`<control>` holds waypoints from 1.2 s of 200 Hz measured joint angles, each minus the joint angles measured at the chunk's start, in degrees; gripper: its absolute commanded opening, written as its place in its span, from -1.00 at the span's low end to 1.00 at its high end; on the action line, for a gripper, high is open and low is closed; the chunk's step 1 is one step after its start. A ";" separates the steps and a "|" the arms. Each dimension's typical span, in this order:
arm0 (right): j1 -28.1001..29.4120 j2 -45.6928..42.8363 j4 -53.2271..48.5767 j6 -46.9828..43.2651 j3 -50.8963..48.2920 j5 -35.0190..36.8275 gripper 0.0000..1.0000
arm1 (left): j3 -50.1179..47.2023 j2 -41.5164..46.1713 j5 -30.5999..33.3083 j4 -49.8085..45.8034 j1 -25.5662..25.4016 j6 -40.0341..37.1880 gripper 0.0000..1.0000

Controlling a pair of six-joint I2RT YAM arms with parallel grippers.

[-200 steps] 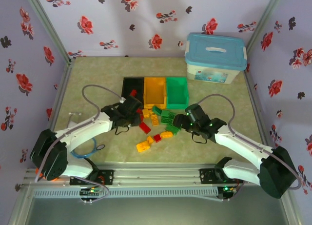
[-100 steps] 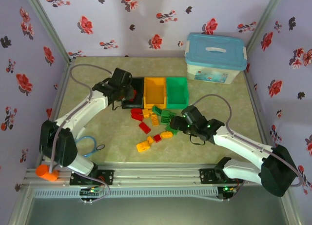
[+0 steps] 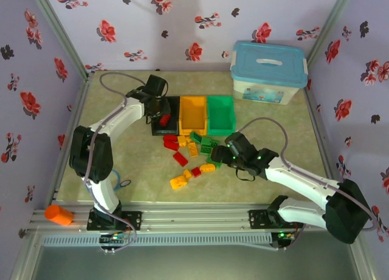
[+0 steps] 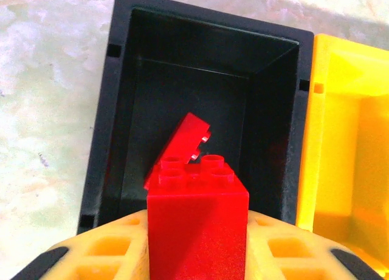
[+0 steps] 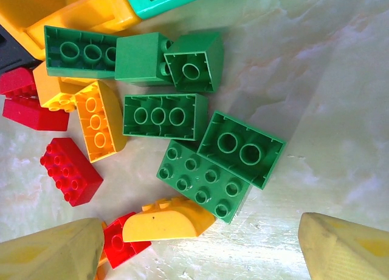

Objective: Sort the legos into containers by color
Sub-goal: Place the lego in the container.

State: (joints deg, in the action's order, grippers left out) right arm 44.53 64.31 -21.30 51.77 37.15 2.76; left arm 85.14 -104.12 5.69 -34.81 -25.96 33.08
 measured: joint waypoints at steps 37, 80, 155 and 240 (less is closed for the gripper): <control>0.22 0.22 -0.04 0.37 0.00 0.20 0.68 | 2.38 -1.31 -0.90 -0.90 0.00 -0.94 0.47; 0.68 0.96 -1.03 0.37 0.66 0.31 0.68 | 0.76 1.25 -1.49 -1.01 0.00 -0.94 0.41; 4.79 10.36 -3.72 -1.44 9.60 1.62 0.49 | -17.64 24.41 -1.49 1.62 -0.15 -0.22 0.34; 19.04 26.16 -9.07 -11.30 25.18 0.57 0.59 | -36.35 40.59 -1.27 1.09 -2.62 3.26 0.34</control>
State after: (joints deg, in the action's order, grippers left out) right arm 63.57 90.48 -30.37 40.47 62.33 3.33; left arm 48.80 -63.53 4.43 -33.71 -28.58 36.34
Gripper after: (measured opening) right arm 0.776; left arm 0.669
